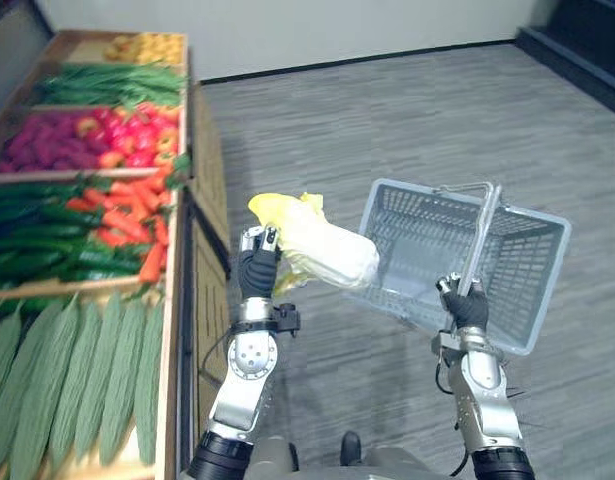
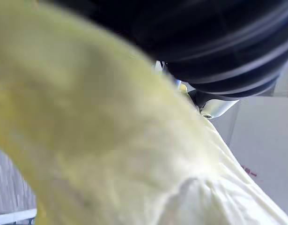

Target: Pick vegetable in the basket

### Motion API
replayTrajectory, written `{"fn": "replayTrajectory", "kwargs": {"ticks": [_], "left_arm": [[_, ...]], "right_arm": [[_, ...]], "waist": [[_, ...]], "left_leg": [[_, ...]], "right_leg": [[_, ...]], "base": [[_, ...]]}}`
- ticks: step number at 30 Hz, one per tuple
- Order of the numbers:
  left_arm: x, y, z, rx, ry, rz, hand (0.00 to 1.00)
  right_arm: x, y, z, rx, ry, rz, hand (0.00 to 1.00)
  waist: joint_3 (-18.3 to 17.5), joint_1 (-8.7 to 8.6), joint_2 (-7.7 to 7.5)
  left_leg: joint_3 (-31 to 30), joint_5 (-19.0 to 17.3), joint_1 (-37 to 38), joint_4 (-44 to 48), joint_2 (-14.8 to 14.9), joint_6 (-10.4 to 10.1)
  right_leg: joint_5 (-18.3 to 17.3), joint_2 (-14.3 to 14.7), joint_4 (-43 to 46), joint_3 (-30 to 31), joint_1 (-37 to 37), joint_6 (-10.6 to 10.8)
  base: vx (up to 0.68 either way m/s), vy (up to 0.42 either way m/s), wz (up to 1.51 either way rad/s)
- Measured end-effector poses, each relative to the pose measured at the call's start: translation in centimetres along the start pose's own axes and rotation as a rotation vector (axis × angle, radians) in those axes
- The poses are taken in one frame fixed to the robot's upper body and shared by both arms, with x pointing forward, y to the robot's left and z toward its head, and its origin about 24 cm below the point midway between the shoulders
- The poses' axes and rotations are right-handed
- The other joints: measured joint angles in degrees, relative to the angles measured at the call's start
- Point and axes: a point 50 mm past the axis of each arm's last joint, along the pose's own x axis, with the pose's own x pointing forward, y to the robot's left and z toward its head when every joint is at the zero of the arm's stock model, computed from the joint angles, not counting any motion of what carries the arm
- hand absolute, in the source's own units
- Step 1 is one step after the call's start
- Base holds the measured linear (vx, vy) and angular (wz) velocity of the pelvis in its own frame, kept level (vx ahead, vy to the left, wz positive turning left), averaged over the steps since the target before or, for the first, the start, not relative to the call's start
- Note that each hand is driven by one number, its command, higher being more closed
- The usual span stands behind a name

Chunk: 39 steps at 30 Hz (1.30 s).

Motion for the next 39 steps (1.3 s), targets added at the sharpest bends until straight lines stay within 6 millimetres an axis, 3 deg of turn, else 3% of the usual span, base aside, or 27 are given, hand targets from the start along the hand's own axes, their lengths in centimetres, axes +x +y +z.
{"fn": "replayTrajectory", "kwargs": {"ticks": [2,11,17,18,22,25,29,33,34,39], "left_arm": [[-0.1,-1.1,-0.6,0.015,0.031,-0.081,1.0],[-1.1,-3.0,-4.6,0.227,0.184,-0.283,1.0],[-0.6,-3.1,-5.7,0.406,0.175,-0.352,1.0],[-0.8,-2.9,-6.2,0.444,0.189,-0.36,0.0],[-1.1,-1.9,-7.3,0.519,0.239,-0.368,0.0],[-1.9,-0.5,-8.6,0.566,0.314,-0.345,0.0],[-3.8,1.1,-10.3,0.602,0.435,-0.32,0.0],[-4.2,1.8,-10.7,0.635,0.458,-0.322,0.0],[-3.7,3.1,-10.5,0.666,0.462,-0.285,0.0],[-3.4,3.1,-10.1,0.669,0.439,-0.28,0.0]], "right_arm": [[-0.5,0.7,-0.6,0.034,0.032,0.051,1.0],[-2.2,6.2,-2.0,0.182,0.141,0.367,1.0],[-3.0,7.6,-2.6,0.243,0.205,0.455,1.0],[-3.2,7.8,-2.8,0.261,0.229,0.464,1.0],[-3.2,7.6,-2.9,0.271,0.249,0.47,1.0],[-3.4,7.8,-2.9,0.285,0.252,0.48,1.0],[-3.3,8.3,-1.4,0.321,0.195,0.509,1.0],[-3.3,8.9,-0.2,0.34,0.146,0.555,1.0],[-3.5,9.1,-0.1,0.35,0.14,0.576,1.0],[-3.6,8.9,-0.3,0.351,0.144,0.582,1.0]], "waist": [[-0.05,0.17,-0.22],[-0.27,0.14,-0.62],[-0.31,0.26,-0.68],[-0.33,0.24,-0.71],[-0.35,0.12,-0.78],[-0.91,0.18,-1.77],[-1.06,0.18,-2.38],[-1.32,0.37,-2.88],[-1.56,0.3,-3.91],[-1.57,-0.1,-3.92]], "left_leg": [[1.36,1.88,2.83,-4.46,-1.93,0.89],[4.76,3.95,9.48,-13.88,-2.7,0.88],[5.28,5.24,10.68,-16.38,-3.27,1.04],[5.37,5.4,10.53,-16.41,-3.32,1.27],[5.24,6.17,10.5,-17.28,-3.68,2.04],[5.17,6.62,10.12,-17.62,-4.45,2.5],[5.09,7.16,9.6,-17.86,-5.34,3.27],[4.87,8.52,9.6,-20.02,-6.08,3.51],[4.11,11.03,10.64,-23.95,-6.42,3.19],[3.84,11.42,10.59,-24.03,-6.41,2.69]], "right_leg": [[-0.25,-1.8,-0.09,1.64,-0.09,0.69],[0.65,-2.18,-0.11,5.55,0.5,1.83],[1.65,-2.55,-0.56,6.08,0.46,2.62],[2.79,-2.55,-1.38,6.25,0.51,2.49],[4.34,-2.76,-2.33,6.33,0.53,2.44],[4.62,-3.49,-3.38,6.34,0.53,2.67],[4.6,-4.29,-4.18,6.37,0.37,2.69],[4.51,-4.8,-5.09,6.36,-0.1,2.83],[3.55,-4.94,-5.12,6.06,-0.46,4.18],[3.04,-5.0,-5.12,5.81,-0.45,4.79]], "base": [[0.18,0.216,-0.1],[0.08,0.072,-0.19],[0.0,0.014,-0.04],[-0.04,0.032,-0.09],[-0.06,0.035,-0.02],[-0.08,0.021,0.01],[-0.11,-0.003,0.0],[-0.12,-0.038,0.02],[-0.18,-0.098,0.1],[-0.06,-0.041,0.03]]}}
